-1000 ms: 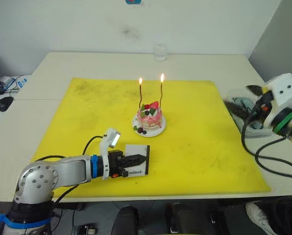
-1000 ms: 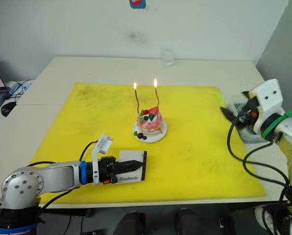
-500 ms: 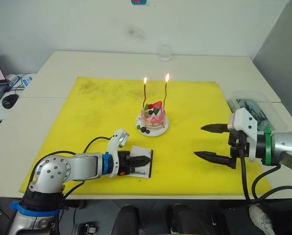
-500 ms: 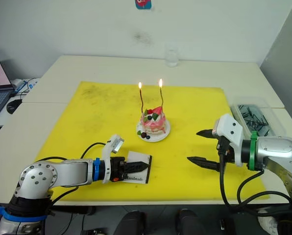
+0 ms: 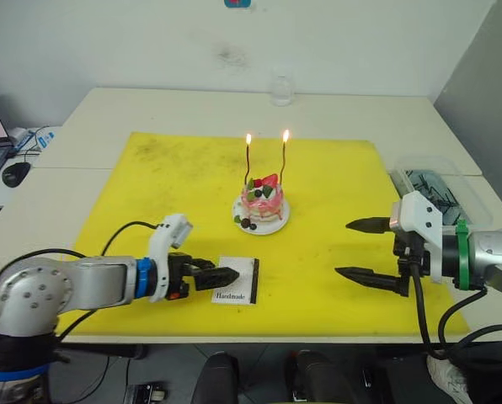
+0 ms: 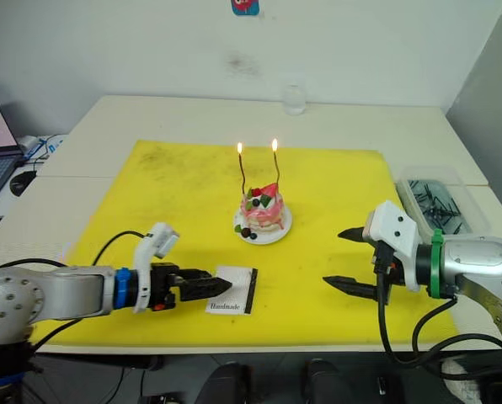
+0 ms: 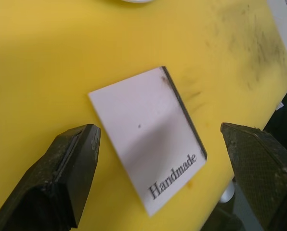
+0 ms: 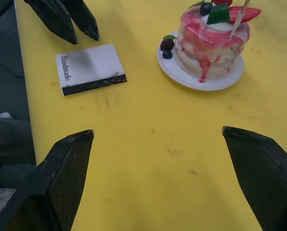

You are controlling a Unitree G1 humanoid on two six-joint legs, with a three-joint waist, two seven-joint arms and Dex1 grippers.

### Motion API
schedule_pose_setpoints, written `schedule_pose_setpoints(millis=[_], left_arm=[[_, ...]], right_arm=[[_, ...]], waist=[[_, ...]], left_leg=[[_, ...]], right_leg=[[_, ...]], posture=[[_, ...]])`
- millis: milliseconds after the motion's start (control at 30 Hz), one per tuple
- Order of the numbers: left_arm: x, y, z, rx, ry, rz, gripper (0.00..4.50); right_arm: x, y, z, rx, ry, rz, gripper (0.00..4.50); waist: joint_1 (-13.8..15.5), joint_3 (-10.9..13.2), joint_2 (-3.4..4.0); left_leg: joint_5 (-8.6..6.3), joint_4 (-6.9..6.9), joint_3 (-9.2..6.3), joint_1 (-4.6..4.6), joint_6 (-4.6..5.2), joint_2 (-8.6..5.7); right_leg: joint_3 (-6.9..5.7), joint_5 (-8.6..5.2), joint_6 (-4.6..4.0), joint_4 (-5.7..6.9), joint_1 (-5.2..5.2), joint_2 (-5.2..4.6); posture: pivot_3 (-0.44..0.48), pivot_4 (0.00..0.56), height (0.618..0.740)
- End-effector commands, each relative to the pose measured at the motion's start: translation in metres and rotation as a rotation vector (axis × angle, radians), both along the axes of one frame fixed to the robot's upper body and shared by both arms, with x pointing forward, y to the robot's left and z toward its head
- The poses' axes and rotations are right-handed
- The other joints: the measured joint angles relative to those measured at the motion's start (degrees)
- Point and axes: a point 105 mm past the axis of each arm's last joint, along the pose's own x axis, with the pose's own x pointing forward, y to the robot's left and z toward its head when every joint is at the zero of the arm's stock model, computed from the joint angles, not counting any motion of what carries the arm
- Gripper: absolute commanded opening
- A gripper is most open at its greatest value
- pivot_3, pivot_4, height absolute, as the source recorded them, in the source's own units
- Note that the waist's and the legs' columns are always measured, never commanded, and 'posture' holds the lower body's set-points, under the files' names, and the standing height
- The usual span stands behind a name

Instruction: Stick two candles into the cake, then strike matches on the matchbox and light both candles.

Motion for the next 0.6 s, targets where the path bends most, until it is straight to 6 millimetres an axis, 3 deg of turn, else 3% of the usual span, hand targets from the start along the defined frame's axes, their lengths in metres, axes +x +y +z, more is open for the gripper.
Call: schedule_pose_setpoints(millis=[33, 133, 300, 433, 600], left_arm=[[0.003, 0.016, 0.023, 0.095, -0.169, -0.024, 4.46], [0.013, 0.043, 0.039, 0.231, -0.384, -0.043, 4.46], [0.020, 0.078, 0.046, 0.422, -0.563, -0.102, 4.46], [0.024, 0.084, 0.053, 0.399, -0.610, -0.136, 4.46], [0.029, 0.082, 0.054, 0.362, -0.614, -0.149, 4.46]], right_arm=[[0.003, -0.007, 0.018, -0.026, -0.095, 0.006, 4.50], [0.008, -0.021, 0.031, -0.050, -0.166, -0.012, 4.50], [0.012, -0.047, 0.056, -0.071, -0.233, -0.043, 4.50], [0.011, -0.065, 0.069, -0.101, -0.257, -0.054, 4.50], [0.011, -0.071, 0.072, -0.119, -0.270, -0.053, 4.50]], waist=[[0.1, 0.0, 0.00], [0.1, 0.0, 0.09], [0.2, 0.1, 0.14], [0.2, 0.1, 0.17], [0.1, 0.1, 0.16]], left_leg=[[0.00, -0.01, 0.01, 0.01, 0.00, -0.01], [0.00, -0.09, 0.07, 0.03, -0.01, 0.00], [-0.01, -0.24, 0.11, 0.02, -0.01, 0.02], [-0.01, -0.30, 0.17, -0.01, -0.01, 0.04], [-0.01, -0.42, 0.17, -0.01, -0.01, 0.07]], right_leg=[[0.00, -0.01, -0.02, 0.00, 0.01, -0.01], [0.02, -0.07, -0.12, 0.01, -0.08, -0.01], [-0.01, -0.28, -0.49, 0.02, -0.18, -0.04], [-0.06, -0.26, -0.45, 0.01, -0.20, -0.04], [-0.03, -0.23, -0.37, 0.01, -0.25, -0.04]], posture=[[0.000, 0.150, 0.729], [0.000, 0.150, 0.729], [0.000, 0.150, 0.729], [0.000, 0.150, 0.729], [0.000, 0.150, 0.729]])
